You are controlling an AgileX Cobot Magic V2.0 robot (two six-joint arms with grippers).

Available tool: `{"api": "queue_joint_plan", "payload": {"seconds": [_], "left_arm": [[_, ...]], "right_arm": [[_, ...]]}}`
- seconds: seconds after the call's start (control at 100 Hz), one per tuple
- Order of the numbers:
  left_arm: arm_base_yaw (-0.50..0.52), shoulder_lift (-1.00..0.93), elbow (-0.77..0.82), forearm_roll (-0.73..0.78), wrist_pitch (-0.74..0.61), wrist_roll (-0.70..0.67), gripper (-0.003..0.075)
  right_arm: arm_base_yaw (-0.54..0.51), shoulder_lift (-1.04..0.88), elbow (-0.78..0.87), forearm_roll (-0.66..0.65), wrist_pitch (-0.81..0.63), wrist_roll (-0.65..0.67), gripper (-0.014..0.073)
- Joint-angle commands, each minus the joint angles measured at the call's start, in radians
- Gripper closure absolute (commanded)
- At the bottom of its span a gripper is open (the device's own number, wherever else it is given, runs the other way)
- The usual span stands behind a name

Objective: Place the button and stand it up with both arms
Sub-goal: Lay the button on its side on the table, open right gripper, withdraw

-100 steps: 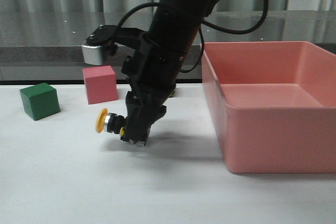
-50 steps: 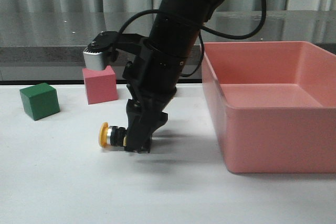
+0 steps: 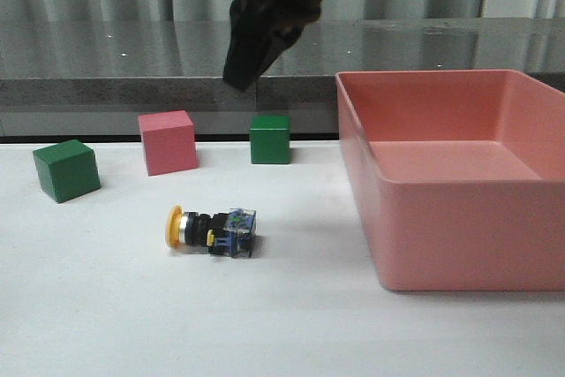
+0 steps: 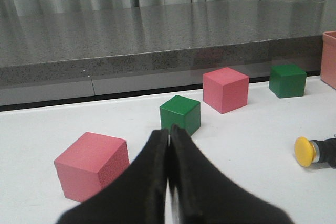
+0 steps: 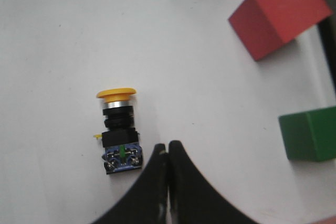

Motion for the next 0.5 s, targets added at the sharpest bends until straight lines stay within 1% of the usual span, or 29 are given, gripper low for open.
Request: {"api": "queue_joint_plan", "payload": {"seconds": [0.0,0.11,0.18,0.25,0.3,0.45,0.49], "left_arm": [[0.004,-0.031,0.046,-0.009,-0.083,-0.007,0.074],[0.004,-0.031,0.046,-0.009,-0.083,-0.007,0.0739],[0.004,-0.031,0.046,-0.009,-0.083,-0.007,0.074],[0.004,-0.031,0.046,-0.009,-0.083,-0.007,0.0739],[0.004,-0.031,0.046,-0.009,-0.083,-0.007,0.074],[0.004,-0.031,0.046,-0.009,-0.083,-0.007,0.074],[0.004,-0.031,0.046,-0.009,-0.083,-0.007,0.0739]], "right_arm": [[-0.038,-0.108,-0.031,0.018,0.001,0.06,0.0706],[-0.103,-0.169,-0.013,0.018,-0.001,0.177,0.0707],[-0.144,-0.222,0.036,0.018,-0.044,0.226,0.0707],[-0.179,-0.292,0.128,0.018,-0.138,0.252,0.0707],[-0.199,-0.35,0.215,0.018,-0.236,0.268,0.0707],[-0.255,-0.564,0.541,0.018,-0.507,0.32,0.0707],[-0.272,-0.613,0.605,0.018,-0.547,0.325,0.0707]]}}
